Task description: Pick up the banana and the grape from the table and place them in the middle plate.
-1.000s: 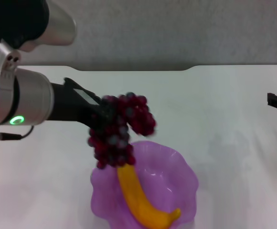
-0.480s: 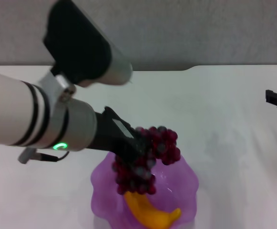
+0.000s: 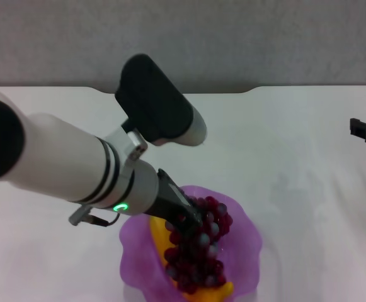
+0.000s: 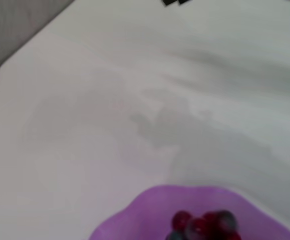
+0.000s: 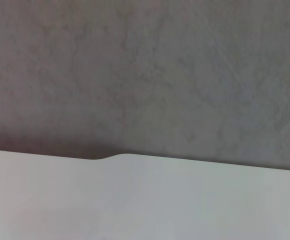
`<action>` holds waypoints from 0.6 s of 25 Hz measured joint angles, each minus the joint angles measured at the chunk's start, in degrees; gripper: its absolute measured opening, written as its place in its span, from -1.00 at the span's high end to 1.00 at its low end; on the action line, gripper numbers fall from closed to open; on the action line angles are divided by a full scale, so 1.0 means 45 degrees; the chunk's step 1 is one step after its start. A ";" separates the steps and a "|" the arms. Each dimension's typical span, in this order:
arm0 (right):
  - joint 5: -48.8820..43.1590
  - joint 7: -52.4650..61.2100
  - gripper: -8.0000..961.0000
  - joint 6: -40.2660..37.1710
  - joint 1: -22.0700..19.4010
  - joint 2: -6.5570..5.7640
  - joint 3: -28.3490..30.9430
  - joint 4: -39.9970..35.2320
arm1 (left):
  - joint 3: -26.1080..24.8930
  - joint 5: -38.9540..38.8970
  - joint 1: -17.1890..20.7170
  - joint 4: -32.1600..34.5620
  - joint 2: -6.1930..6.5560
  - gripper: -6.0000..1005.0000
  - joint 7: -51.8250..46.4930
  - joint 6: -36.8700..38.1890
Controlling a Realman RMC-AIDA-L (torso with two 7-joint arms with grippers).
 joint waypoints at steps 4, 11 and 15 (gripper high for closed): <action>0.0000 0.0000 -0.37 -0.0002 0.0016 0.0001 -0.0013 0.0006 | 0.0388 0.0027 -0.0287 0.1146 -0.0001 0.86 0.0017 0.0864; 0.0000 0.0000 -0.37 -0.0002 0.0016 0.0001 -0.0038 0.0016 | 0.1540 0.0985 -0.0418 0.1993 0.0000 0.87 -0.0018 0.1632; 0.0000 0.0000 -0.37 -0.0002 0.0012 0.0001 -0.0049 0.0016 | 0.2267 0.1556 -0.0391 0.1946 -0.0002 0.79 -0.0073 0.1829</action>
